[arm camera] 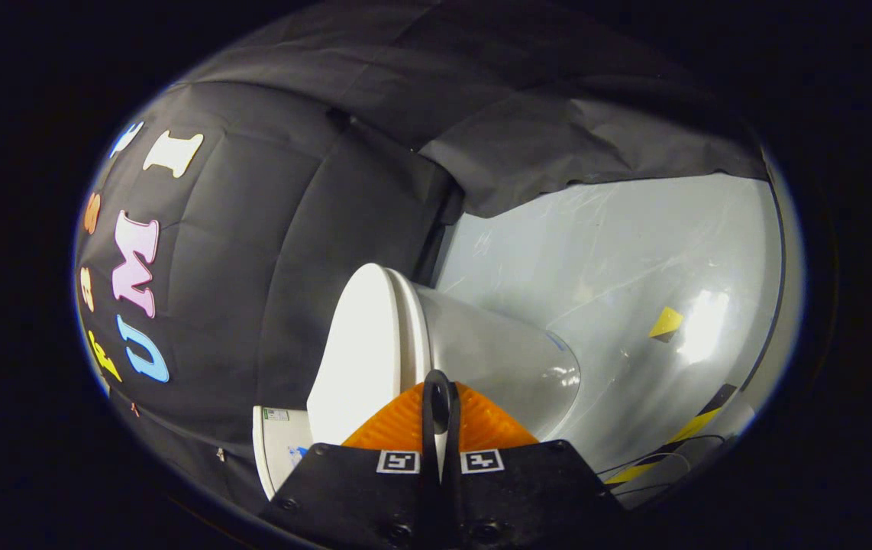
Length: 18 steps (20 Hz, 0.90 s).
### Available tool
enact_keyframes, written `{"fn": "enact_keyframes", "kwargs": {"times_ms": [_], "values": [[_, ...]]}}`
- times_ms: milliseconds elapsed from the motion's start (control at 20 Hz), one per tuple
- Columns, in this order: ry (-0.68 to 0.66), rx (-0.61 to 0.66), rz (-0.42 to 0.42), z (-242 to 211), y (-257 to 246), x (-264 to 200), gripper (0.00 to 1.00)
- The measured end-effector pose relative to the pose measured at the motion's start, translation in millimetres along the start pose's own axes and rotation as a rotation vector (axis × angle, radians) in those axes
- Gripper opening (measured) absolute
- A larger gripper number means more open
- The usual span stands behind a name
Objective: Open the toilet lid.
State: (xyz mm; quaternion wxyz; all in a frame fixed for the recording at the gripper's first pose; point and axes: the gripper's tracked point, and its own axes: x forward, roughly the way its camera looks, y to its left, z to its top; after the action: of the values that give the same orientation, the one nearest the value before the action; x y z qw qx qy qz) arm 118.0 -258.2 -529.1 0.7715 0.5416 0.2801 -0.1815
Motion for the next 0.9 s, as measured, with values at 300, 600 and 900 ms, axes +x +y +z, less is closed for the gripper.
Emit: {"fn": "enact_keyframes", "kwargs": {"times_ms": [300, 600, 900], "values": [[-0.051, -0.125, -0.015, 10, 26, -19, 0.05], [-0.129, -0.230, 0.041, 12, 88, -56, 0.05], [-0.224, -0.372, 0.111, 0, 171, -102, 0.05]]}}
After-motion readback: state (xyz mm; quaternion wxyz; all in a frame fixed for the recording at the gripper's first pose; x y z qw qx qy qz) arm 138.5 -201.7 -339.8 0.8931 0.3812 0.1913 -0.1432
